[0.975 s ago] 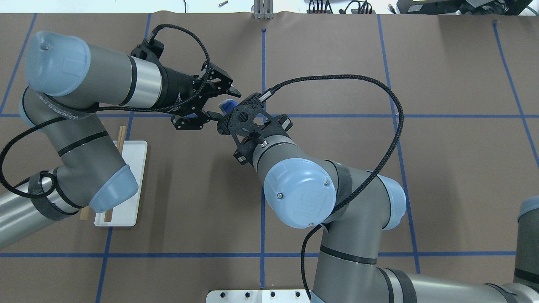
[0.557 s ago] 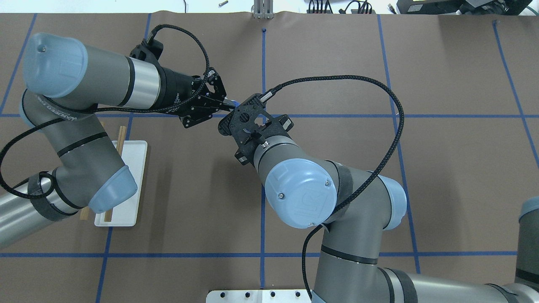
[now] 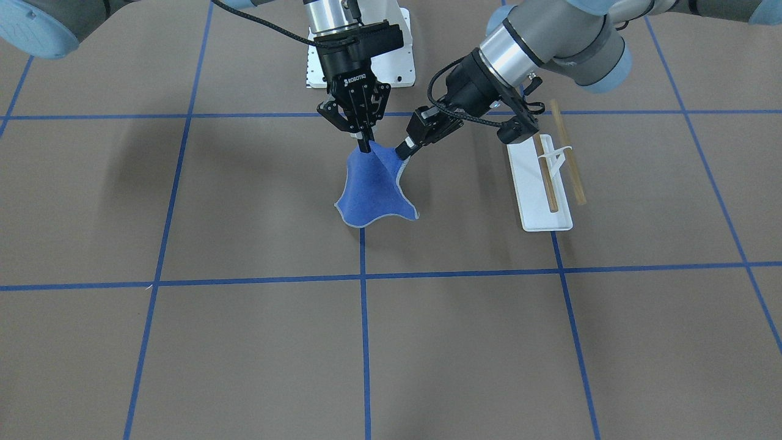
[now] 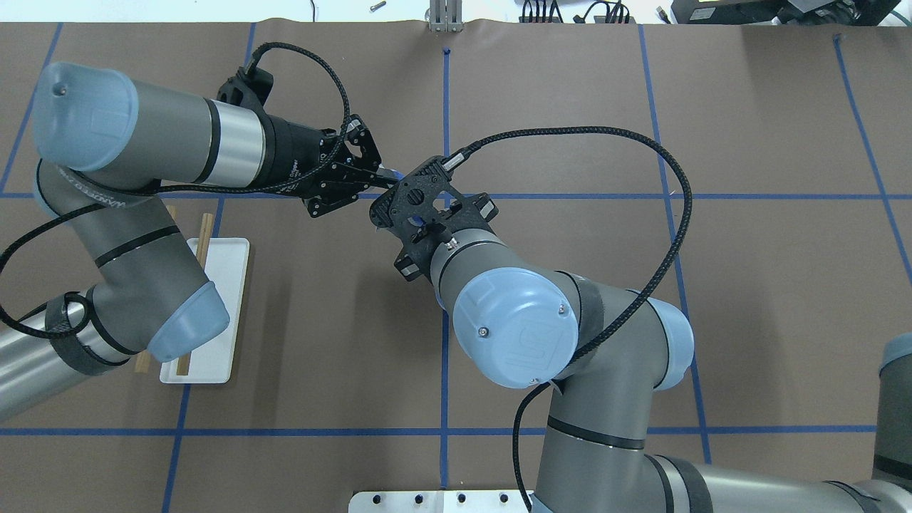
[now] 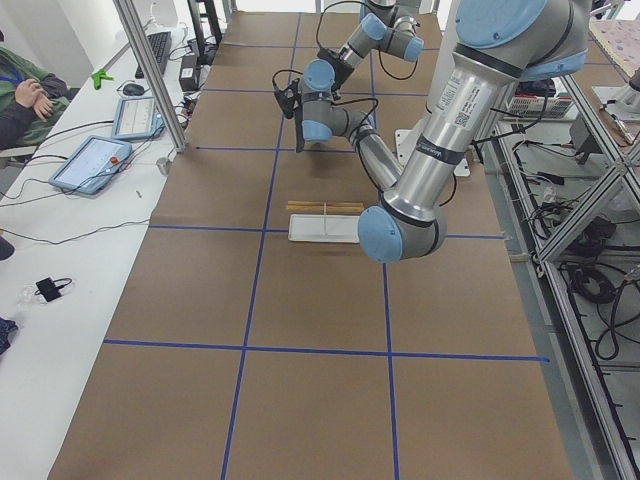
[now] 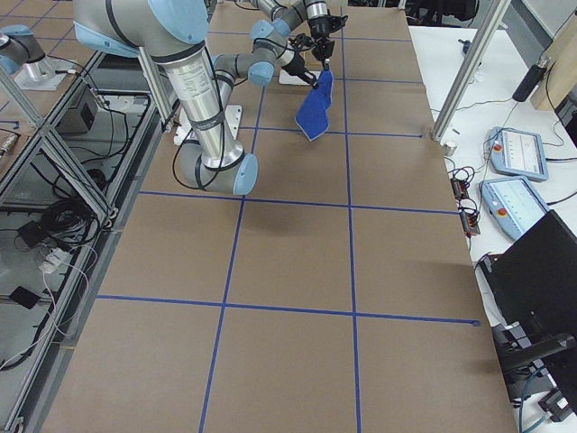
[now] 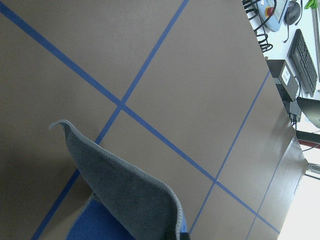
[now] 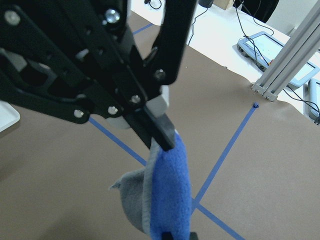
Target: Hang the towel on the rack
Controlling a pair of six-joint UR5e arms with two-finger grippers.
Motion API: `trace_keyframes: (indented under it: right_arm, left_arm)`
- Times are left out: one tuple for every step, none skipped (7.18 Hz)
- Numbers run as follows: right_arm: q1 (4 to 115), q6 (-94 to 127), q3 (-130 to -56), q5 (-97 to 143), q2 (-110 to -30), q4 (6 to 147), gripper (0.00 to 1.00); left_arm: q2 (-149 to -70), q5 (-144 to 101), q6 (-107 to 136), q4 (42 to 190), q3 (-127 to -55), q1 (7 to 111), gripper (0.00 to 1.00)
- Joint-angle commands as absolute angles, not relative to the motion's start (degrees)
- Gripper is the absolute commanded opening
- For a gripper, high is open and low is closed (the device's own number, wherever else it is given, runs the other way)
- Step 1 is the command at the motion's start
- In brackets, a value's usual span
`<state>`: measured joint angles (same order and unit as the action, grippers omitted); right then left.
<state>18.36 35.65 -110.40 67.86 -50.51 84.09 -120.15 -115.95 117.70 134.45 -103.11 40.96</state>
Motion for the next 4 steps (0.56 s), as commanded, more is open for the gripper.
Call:
trace_keyframes:
  right_arm:
    - [21.42,38.85,-113.11,74.13,-51.24,84.63,1.00]
    - [26.58,38.93,-113.12,82.97,-52.11,84.73,1.00]
    - [32.81,38.50,-112.94,90.97,-54.90,84.64,1.00]
    - [38.70,37.89,-112.16,97.58,-56.06,84.64,1.00]
  left_arm:
    - [-120.15,-116.01,117.86,134.39,-103.45,41.04,0.00]
    - [-120.15,-115.93,117.86,134.30,-103.71,41.04,0.00]
    - [-120.06,-116.45,117.08,134.12,-104.15,41.48,0.00]
    - [-118.49,-116.89,116.55,134.03,-105.72,41.66,0.00]
